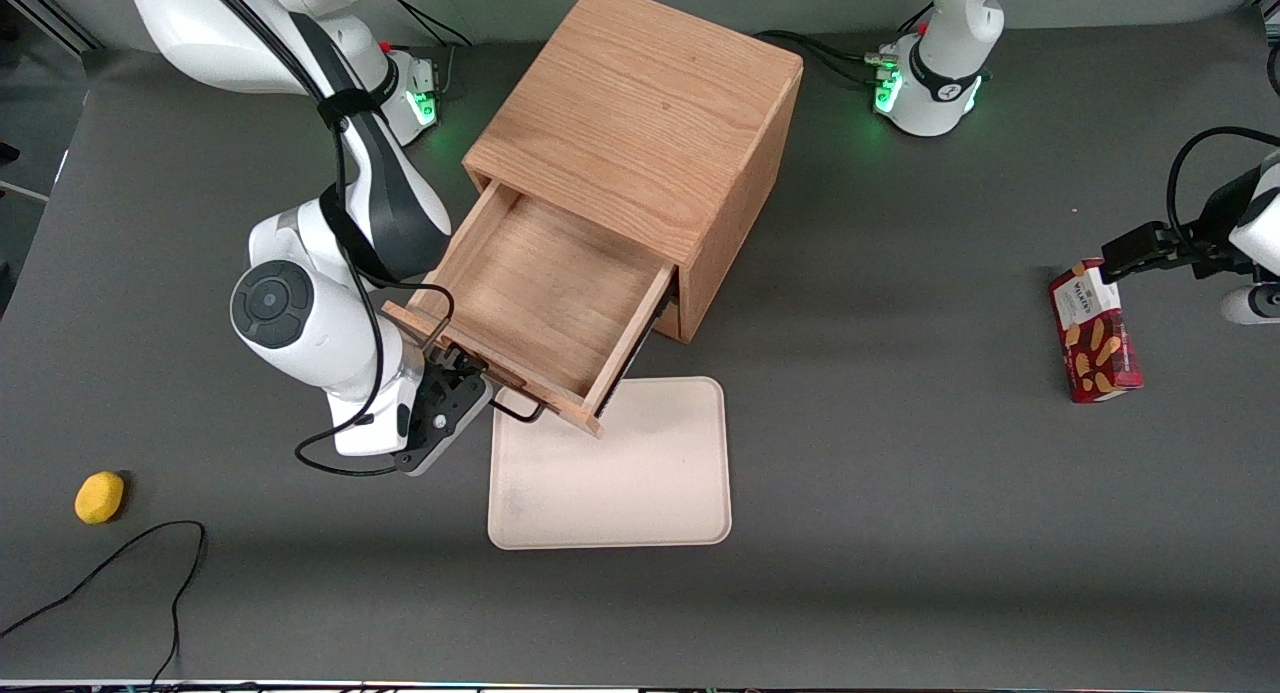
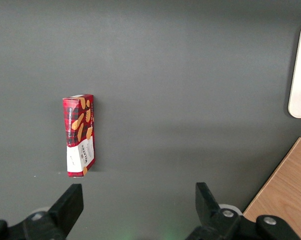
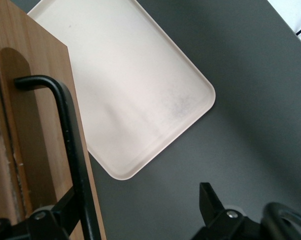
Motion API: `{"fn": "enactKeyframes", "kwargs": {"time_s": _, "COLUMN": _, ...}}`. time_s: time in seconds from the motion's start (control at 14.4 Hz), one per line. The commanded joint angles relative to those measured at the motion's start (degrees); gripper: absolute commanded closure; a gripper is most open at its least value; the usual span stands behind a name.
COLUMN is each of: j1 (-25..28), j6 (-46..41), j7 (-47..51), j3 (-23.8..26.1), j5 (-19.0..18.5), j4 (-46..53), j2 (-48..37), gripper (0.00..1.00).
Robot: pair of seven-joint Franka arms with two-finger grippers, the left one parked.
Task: Open upper drawer
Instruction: 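Keep pulling the drawer out further with the right gripper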
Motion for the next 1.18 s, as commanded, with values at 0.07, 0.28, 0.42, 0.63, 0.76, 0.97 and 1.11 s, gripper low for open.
{"fn": "enactKeyframes", "kwargs": {"time_s": 0.07, "j1": -0.91, "j6": -1.09, "j7": -1.48, "j3": 0.19, "j5": -0.13, "j4": 2.16, "j2": 0.8, "gripper": 0.0}}
{"fn": "enactKeyframes", "kwargs": {"time_s": 0.28, "j1": -1.09, "j6": -1.0, "j7": -3.58, "j3": 0.19, "j5": -0.49, "j4": 2.78, "j2": 1.51, "gripper": 0.0}}
{"fn": "enactKeyframes", "kwargs": {"time_s": 0.42, "j1": -1.09, "j6": -1.09, "j7": -4.91, "j3": 0.19, "j5": -0.4, "j4": 3.31, "j2": 1.77, "gripper": 0.0}}
{"fn": "enactKeyframes", "kwargs": {"time_s": 0.63, "j1": -1.09, "j6": -1.0, "j7": -6.58, "j3": 0.19, "j5": -0.4, "j4": 3.31, "j2": 1.86, "gripper": 0.0}}
{"fn": "enactKeyframes", "kwargs": {"time_s": 0.76, "j1": -1.09, "j6": -1.0, "j7": -6.93, "j3": 0.28, "j5": -0.48, "j4": 3.4, "j2": 1.95, "gripper": 0.0}}
{"fn": "enactKeyframes", "kwargs": {"time_s": 0.97, "j1": -1.09, "j6": -1.0, "j7": -7.02, "j3": 0.36, "j5": -0.22, "j4": 3.57, "j2": 1.95, "gripper": 0.0}}
{"fn": "enactKeyframes", "kwargs": {"time_s": 1.11, "j1": -1.09, "j6": -1.0, "j7": -7.28, "j3": 0.36, "j5": -0.22, "j4": 3.92, "j2": 2.03, "gripper": 0.0}}
